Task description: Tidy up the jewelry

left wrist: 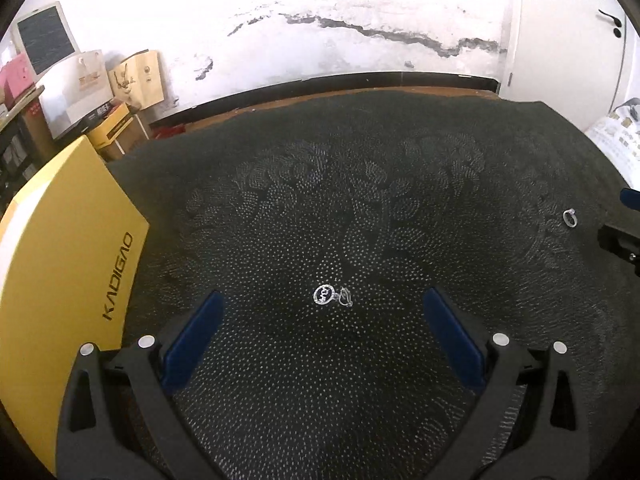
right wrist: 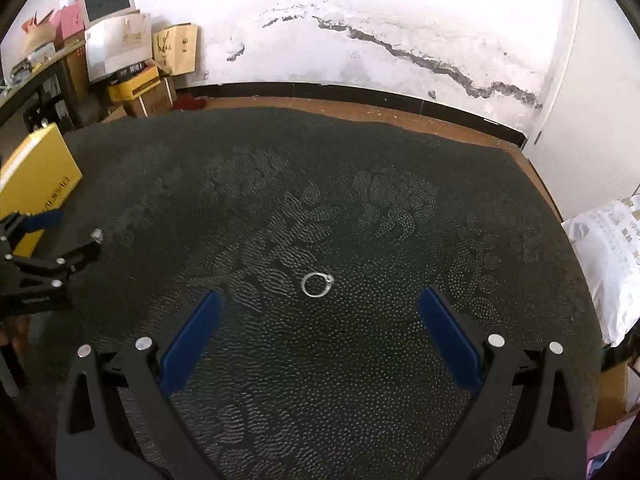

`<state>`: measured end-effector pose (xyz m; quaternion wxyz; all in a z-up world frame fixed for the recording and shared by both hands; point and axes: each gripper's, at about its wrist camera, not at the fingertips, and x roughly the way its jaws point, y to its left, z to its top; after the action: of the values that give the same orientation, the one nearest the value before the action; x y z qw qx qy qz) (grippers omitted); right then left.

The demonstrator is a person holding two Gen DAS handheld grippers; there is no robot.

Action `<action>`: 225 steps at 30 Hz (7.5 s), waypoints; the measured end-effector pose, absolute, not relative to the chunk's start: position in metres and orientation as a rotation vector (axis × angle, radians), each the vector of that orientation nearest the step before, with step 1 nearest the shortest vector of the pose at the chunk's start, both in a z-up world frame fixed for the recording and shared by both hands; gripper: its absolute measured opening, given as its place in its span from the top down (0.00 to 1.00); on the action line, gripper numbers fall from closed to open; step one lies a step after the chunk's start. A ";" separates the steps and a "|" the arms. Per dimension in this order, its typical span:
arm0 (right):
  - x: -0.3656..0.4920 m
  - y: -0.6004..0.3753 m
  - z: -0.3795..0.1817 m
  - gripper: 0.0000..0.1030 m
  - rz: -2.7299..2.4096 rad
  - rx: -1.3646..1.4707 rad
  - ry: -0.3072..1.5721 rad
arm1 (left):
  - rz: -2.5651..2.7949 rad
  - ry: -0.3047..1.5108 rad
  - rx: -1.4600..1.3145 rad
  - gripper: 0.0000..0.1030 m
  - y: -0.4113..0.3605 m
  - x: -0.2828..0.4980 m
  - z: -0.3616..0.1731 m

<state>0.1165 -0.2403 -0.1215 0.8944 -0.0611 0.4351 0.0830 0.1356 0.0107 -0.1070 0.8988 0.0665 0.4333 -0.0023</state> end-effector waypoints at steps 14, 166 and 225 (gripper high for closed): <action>0.139 -0.248 -0.154 0.07 0.138 -0.065 0.970 | -0.044 0.928 0.063 0.19 0.021 0.143 -0.125; 0.044 0.231 -0.018 0.81 0.643 -0.268 0.864 | 0.376 0.949 -0.205 0.86 0.341 0.014 -0.025; 0.063 0.164 0.016 0.06 0.570 -0.153 0.807 | 0.345 0.922 -0.141 0.06 0.292 0.022 -0.007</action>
<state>0.0626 0.1640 0.0157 0.8776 -0.0735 0.3871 0.2732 0.0215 0.2918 -0.0066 0.8790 -0.0674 0.4422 0.1654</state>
